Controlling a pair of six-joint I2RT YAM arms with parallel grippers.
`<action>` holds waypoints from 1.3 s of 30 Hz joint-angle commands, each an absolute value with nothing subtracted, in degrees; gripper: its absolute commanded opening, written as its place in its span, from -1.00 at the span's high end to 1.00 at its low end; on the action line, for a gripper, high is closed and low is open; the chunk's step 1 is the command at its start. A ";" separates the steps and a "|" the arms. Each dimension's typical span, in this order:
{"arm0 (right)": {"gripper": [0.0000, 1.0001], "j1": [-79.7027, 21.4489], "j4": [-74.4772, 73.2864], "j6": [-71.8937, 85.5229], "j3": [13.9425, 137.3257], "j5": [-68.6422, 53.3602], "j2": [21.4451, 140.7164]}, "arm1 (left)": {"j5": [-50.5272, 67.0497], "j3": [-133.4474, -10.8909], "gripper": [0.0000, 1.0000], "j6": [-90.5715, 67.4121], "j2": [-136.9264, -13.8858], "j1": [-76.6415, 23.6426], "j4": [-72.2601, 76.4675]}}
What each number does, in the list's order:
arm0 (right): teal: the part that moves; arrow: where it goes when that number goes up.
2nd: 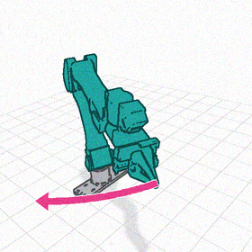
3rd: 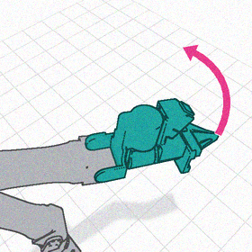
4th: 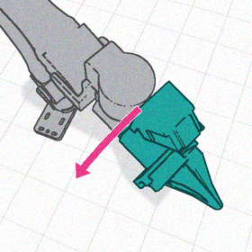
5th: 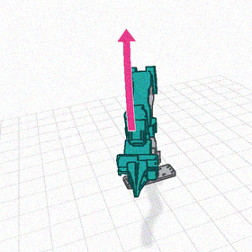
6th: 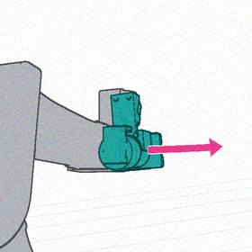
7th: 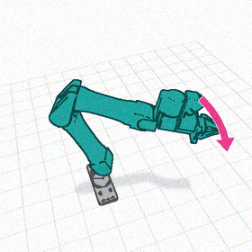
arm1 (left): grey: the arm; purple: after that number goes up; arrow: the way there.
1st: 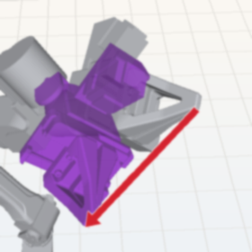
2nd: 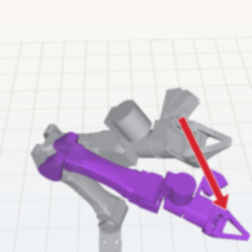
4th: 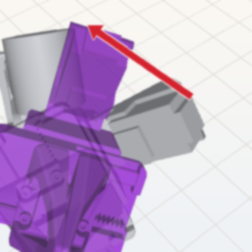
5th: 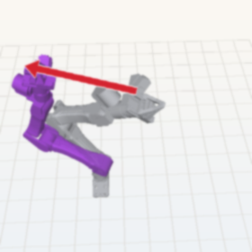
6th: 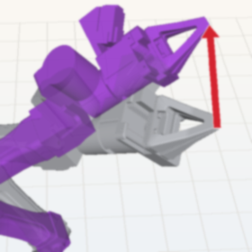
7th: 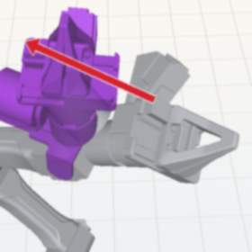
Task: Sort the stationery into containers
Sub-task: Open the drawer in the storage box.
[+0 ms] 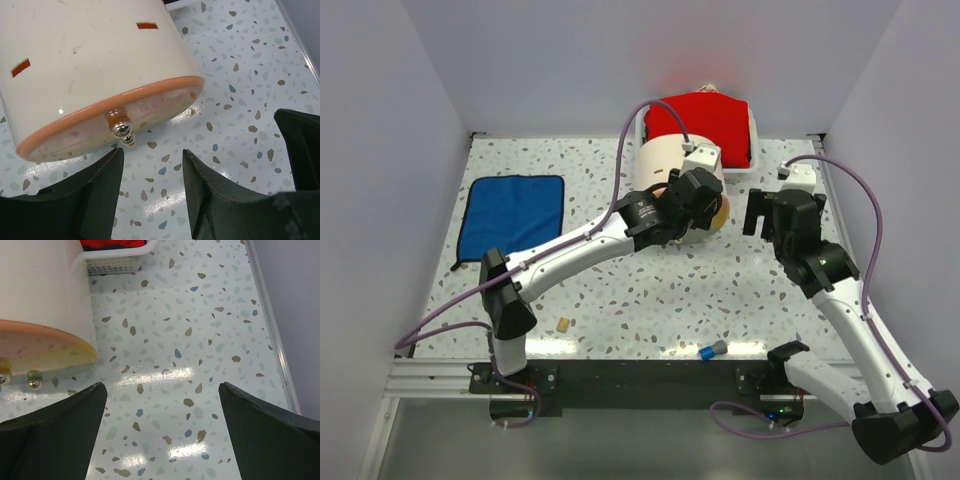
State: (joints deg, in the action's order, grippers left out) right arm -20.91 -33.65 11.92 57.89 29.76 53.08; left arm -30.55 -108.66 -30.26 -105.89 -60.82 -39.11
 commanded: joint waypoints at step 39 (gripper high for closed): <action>-0.97 -15.29 -36.83 16.53 62.75 18.20 56.95 | -35.94 -115.13 0.17 -41.75 -112.77 -57.04 -42.36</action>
State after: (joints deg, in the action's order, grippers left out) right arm -16.10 -36.56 16.10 61.80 19.81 57.43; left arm -32.32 -110.93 -40.07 -113.30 -56.34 -43.31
